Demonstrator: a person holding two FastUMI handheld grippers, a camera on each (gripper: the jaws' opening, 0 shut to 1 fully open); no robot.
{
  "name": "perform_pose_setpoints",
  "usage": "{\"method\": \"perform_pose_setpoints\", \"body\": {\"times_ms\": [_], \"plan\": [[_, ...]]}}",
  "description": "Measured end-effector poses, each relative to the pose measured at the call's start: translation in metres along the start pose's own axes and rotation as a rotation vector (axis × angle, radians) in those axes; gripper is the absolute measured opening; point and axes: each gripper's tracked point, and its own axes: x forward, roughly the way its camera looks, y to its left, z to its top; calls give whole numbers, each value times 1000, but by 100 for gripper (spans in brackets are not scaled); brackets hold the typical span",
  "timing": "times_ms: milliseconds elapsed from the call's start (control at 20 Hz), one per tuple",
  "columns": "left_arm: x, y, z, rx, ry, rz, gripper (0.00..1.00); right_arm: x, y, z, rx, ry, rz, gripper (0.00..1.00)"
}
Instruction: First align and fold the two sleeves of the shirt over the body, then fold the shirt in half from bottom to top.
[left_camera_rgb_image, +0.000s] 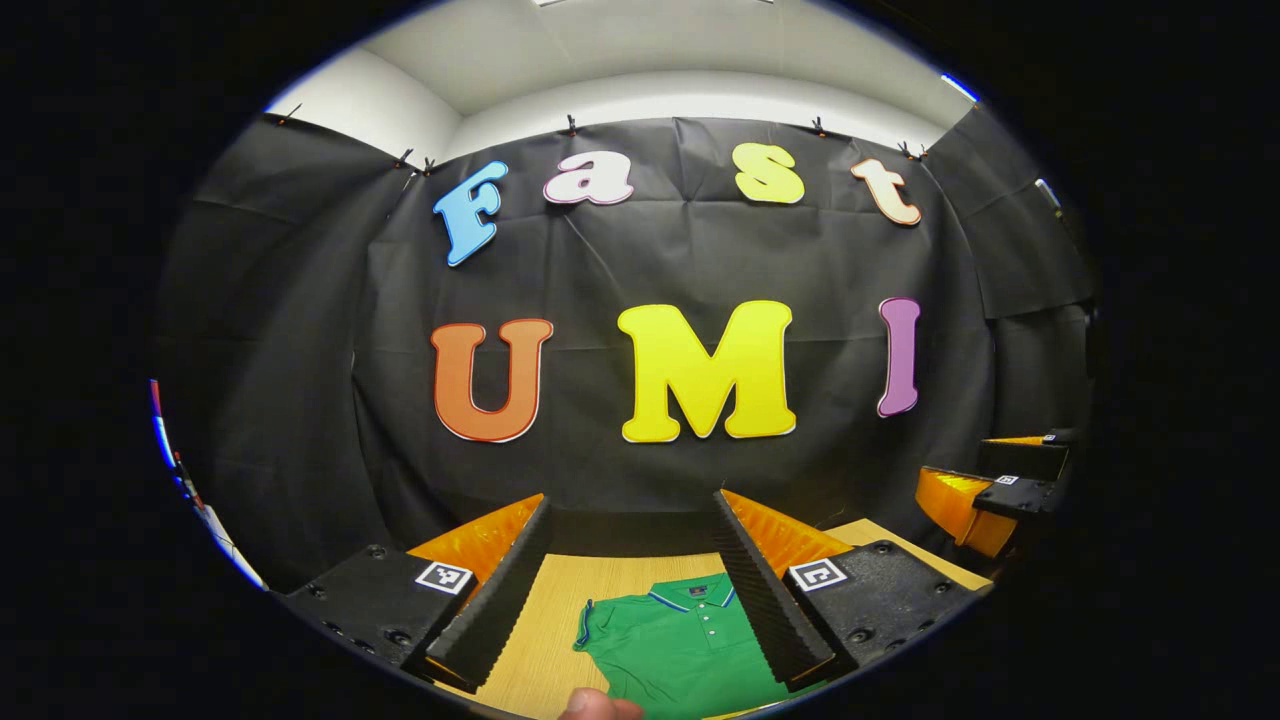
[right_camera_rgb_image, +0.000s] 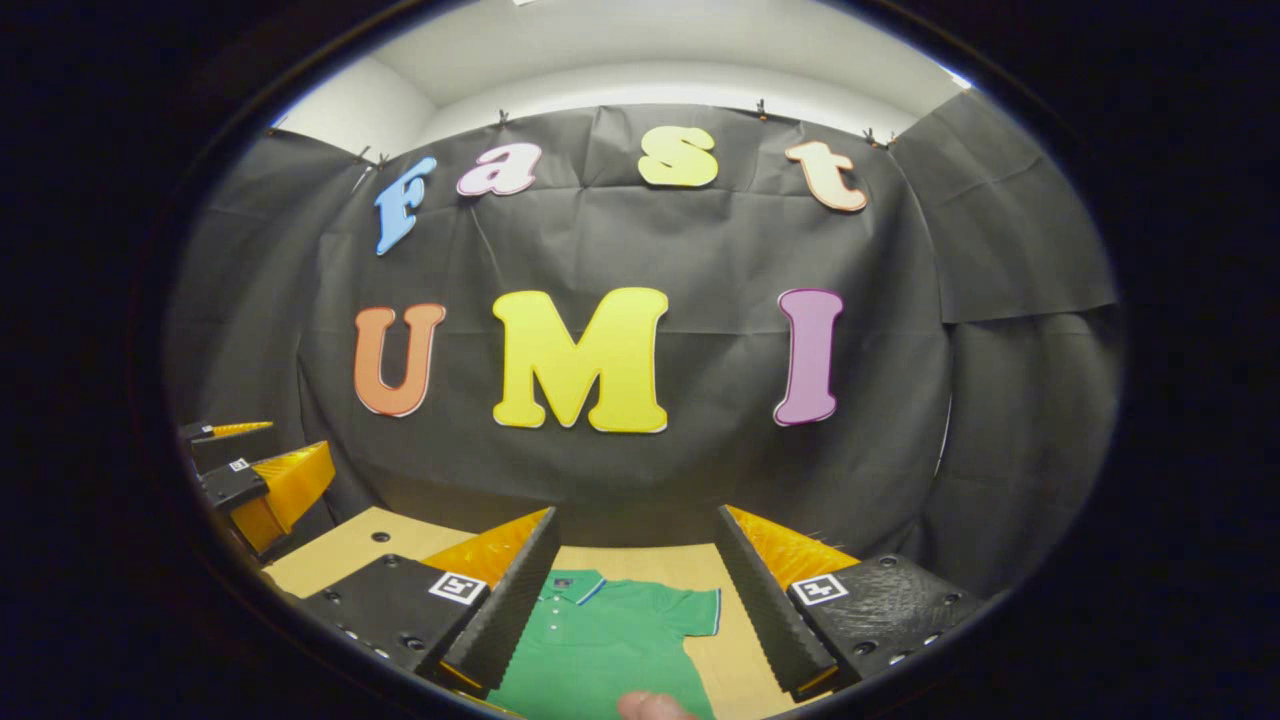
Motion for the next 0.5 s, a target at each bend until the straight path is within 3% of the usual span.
{"method": "perform_pose_setpoints", "body": {"times_ms": [500], "plan": [[7,2,-4,3,9,12,99,14,0,-7,-7,28,7,96]]}}
